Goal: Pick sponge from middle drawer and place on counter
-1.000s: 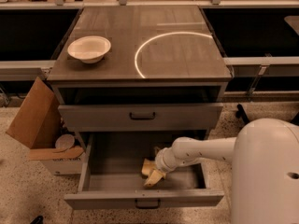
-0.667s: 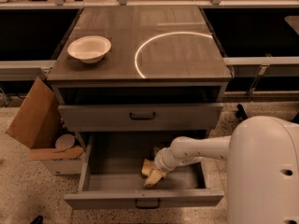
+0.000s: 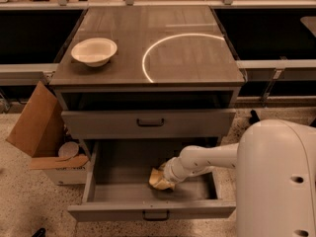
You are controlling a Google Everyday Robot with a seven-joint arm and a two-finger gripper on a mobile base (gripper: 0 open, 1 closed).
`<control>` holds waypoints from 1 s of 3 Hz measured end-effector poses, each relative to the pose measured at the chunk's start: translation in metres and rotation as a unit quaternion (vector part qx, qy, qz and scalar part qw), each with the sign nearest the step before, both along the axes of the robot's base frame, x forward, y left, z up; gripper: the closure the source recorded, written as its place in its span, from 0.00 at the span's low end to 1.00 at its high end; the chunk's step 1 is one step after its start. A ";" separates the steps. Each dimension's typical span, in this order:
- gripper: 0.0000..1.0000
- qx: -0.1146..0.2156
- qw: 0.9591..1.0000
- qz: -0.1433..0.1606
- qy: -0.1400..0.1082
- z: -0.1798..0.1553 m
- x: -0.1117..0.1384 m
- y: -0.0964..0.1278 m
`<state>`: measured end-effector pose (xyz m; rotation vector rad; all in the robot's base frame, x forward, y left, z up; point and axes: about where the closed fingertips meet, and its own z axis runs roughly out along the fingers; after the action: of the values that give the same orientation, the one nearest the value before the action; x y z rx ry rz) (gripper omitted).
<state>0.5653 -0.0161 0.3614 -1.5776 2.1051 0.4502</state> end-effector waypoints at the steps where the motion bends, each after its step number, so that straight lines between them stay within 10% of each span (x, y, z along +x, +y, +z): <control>1: 0.73 -0.006 1.000 -0.007 0.001 -0.001 -0.002 -0.008; 3: 1.00 0.047 0.999 -0.016 -0.011 0.043 -0.020 -0.030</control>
Offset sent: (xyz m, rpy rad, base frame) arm -0.0264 -0.0367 0.0486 0.1304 -0.0329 -0.0523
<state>0.5452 -0.0462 0.4041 -1.4863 2.0596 0.5106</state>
